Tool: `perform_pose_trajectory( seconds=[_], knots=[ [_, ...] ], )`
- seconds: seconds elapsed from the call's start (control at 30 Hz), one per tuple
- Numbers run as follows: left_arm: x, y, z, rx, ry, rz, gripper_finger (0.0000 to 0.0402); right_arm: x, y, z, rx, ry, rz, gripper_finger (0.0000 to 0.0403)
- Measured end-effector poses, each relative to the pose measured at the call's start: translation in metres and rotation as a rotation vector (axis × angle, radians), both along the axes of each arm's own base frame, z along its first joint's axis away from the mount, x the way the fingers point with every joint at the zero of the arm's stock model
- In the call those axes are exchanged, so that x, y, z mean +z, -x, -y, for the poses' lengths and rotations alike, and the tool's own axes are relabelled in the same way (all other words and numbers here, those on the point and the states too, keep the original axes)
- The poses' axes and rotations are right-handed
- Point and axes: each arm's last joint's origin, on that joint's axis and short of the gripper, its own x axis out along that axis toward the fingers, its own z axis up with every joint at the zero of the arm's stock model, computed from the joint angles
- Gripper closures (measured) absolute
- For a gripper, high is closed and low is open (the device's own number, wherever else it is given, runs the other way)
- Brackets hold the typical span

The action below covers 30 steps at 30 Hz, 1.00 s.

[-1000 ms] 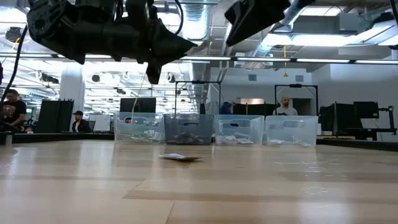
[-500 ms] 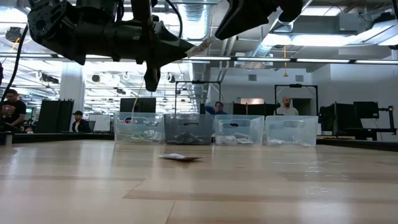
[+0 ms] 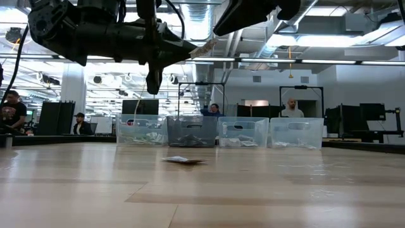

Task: Pick & Place First Aid Supplies
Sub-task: Put the ointment pack into the right transparent bin

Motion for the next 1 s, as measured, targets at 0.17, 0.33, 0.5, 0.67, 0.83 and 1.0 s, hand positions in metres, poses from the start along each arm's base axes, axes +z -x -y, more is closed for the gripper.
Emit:
perform_pose_trajectory(
  seconds=[0.17, 0.33, 0.5, 0.67, 0.83, 1.0],
  knots=[
    [0.001, 0.0, 0.0, -0.001, 0.004, 0.012, 0.0396, 0.0, -0.001, 0.006, -0.012, -0.007, 0.002, 0.0333],
    [0.004, 0.0, 0.0, -0.001, 0.007, 0.038, 0.0395, 0.0, -0.003, 0.01, 0.002, -0.037, -0.002, 0.0335],
    [0.005, 0.0, 0.0, -0.003, 0.007, 0.044, 0.0394, 0.0, -0.003, 0.01, -0.002, -0.043, 0.001, 0.0385],
    [0.005, 0.001, 0.0, 0.002, 0.008, 0.044, 0.0392, 0.001, -0.003, 0.012, -0.023, -0.063, 0.012, 0.04],
    [0.005, 0.001, 0.0, 0.016, -0.04, 0.046, 0.0373, 0.0, -0.003, 0.012, -0.03, -0.075, 0.013, 0.0401],
    [0.013, 0.004, -0.001, 0.048, -0.207, 0.072, 0.032, 0.0, -0.003, 0.012, -0.03, -0.075, 0.012, 0.0402]
  ],
)
